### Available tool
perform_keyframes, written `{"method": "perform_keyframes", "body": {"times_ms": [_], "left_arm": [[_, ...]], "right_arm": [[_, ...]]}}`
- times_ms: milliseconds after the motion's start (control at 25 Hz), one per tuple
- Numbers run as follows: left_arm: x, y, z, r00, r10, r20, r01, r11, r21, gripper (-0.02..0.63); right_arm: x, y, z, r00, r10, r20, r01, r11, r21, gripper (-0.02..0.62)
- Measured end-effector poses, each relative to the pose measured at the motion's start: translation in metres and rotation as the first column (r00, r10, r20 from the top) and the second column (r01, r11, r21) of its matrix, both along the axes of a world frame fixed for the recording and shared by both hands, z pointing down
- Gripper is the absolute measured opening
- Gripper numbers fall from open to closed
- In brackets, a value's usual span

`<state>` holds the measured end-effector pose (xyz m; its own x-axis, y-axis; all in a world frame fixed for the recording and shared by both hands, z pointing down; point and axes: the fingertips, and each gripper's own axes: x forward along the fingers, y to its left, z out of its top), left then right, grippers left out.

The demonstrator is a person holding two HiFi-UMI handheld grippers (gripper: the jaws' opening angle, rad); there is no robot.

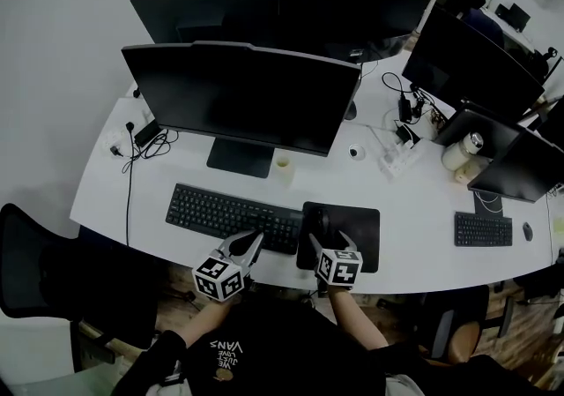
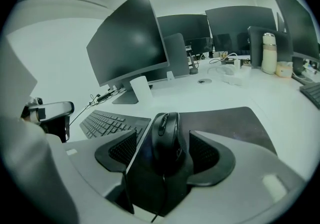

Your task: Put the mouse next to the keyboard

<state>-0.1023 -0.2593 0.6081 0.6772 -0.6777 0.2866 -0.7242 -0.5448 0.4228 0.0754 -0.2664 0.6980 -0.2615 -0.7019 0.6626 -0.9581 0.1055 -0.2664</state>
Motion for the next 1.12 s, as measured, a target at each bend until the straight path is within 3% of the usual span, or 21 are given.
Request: {"method": "perform_keyframes", "body": {"times_ms": [240, 520, 680, 1120], "left_arm": [[0.008, 0.011, -0.004, 0.999, -0.042, -0.007, 0.042, 0.999, 0.014, 0.002], [0.017, 0.035, -0.008, 0.993, -0.118, -0.019, 0.118, 0.993, 0.021, 0.002], [0.022, 0.052, -0.008, 0.987, -0.162, -0.024, 0.163, 0.986, 0.026, 0.002], [0.036, 0.099, -0.002, 0.97, -0.243, -0.013, 0.243, 0.97, 0.028, 0.002]], "right_arm": [[-0.006, 0.003, -0.037, 0.996, -0.091, 0.025, 0.087, 0.99, 0.111, 0.299], [-0.003, 0.018, -0.075, 0.982, -0.184, 0.035, 0.171, 0.958, 0.232, 0.089], [0.005, 0.029, -0.083, 0.974, -0.222, 0.039, 0.205, 0.946, 0.252, 0.014], [0.016, 0.064, -0.09, 0.944, -0.324, 0.062, 0.295, 0.914, 0.279, 0.005]]}}
